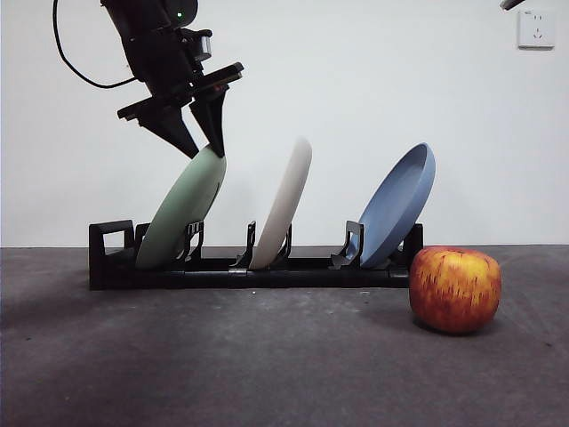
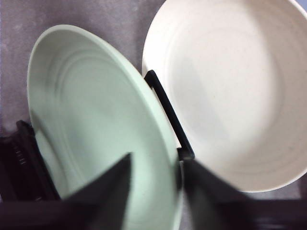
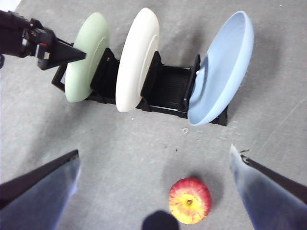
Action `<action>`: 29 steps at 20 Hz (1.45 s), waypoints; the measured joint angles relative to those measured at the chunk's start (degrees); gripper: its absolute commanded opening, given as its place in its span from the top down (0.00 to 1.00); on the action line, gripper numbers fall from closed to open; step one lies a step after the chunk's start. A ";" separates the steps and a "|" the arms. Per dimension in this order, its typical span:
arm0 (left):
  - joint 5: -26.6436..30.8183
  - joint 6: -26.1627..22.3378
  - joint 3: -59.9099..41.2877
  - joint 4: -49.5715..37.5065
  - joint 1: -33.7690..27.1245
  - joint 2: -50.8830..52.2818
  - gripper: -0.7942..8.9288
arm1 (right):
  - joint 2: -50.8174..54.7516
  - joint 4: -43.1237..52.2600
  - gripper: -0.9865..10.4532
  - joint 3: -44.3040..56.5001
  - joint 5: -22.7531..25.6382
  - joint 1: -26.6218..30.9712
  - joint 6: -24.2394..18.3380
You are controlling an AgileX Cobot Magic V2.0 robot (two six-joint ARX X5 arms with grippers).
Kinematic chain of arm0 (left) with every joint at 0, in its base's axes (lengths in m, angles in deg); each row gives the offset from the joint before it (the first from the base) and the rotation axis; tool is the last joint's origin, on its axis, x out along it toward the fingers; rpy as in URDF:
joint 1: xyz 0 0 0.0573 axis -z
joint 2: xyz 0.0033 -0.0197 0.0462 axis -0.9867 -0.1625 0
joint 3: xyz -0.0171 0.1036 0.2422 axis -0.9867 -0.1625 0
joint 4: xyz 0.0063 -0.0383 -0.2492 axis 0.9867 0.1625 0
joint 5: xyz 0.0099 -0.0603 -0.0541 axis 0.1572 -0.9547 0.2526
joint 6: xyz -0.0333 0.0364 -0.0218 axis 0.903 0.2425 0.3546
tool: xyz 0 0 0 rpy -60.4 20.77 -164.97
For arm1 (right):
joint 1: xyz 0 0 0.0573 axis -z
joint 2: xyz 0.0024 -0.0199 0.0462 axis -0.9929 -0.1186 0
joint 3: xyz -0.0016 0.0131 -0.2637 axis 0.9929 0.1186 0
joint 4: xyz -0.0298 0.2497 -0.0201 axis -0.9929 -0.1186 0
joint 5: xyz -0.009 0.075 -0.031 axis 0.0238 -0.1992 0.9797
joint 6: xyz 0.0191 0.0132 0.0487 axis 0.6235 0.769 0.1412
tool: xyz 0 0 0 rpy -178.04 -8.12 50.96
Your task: Take the green plate from the plate rack,put the plate on the table,take the apple from the table,put the apple in the plate
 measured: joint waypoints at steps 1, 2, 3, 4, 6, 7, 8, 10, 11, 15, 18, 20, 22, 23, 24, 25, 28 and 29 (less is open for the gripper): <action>-0.39 0.00 0.00 -0.04 0.04 0.00 0.93 | 0.00 0.00 0.42 -0.02 0.07 0.00 0.00; -0.57 0.00 0.00 -0.15 0.20 0.00 0.93 | 0.00 0.00 0.42 0.00 0.17 0.00 0.00; -0.63 0.33 0.00 -0.02 0.63 0.00 0.93 | 0.00 0.00 0.42 0.00 0.20 0.00 0.00; -0.72 0.44 0.00 0.52 0.85 0.00 0.93 | 0.00 0.00 0.42 0.00 0.20 0.00 0.00; -1.14 0.46 0.48 1.07 0.92 0.00 0.93 | 0.00 0.00 0.42 0.00 0.22 0.00 0.00; -1.07 0.46 1.70 2.40 0.96 -0.13 0.93 | 0.00 0.00 0.42 0.00 0.22 0.00 0.00; -1.14 0.46 3.23 3.41 1.09 -0.46 0.93 | 0.00 0.00 0.42 0.00 0.22 0.00 0.00; -1.14 0.44 8.09 5.57 1.73 -0.74 0.93 | 0.00 -0.02 0.42 -0.02 0.22 0.00 0.00; -1.05 0.39 11.69 7.23 2.29 -0.74 0.93 | 0.00 0.00 0.42 0.00 0.22 0.00 0.00; -0.07 -0.11 27.58 14.10 3.91 -0.72 0.93 | 0.00 -0.02 0.42 0.00 0.22 0.00 0.00; -0.28 -1.33 41.00 20.72 6.64 -0.66 0.93 | 0.00 0.00 0.42 0.00 0.22 0.00 0.00; -1.46 -1.79 44.70 20.63 8.96 1.64 0.93 | -0.02 0.02 0.42 -0.02 0.22 0.00 0.00; -1.55 -2.32 44.68 20.68 11.96 5.57 0.93 | -0.02 0.02 0.42 -0.02 0.22 0.00 0.00; -1.29 -2.99 44.37 20.68 13.92 7.65 0.93 | -0.02 -0.02 0.42 -0.02 0.22 0.00 0.00; -0.33 -3.54 43.08 20.68 16.28 10.14 0.93 | -0.02 -0.04 0.42 -0.02 0.22 0.00 0.00; 1.33 -4.42 40.81 20.68 18.93 12.92 0.93 | -0.02 -0.11 0.42 -0.02 0.24 0.00 0.00; 10.32 -6.43 28.44 20.68 27.21 22.60 0.93 | -0.02 -0.20 0.42 -0.02 2.21 0.00 0.00; 12.98 -6.62 22.82 20.68 29.66 26.12 0.93 | -0.02 -0.31 0.42 -0.02 3.10 0.00 0.00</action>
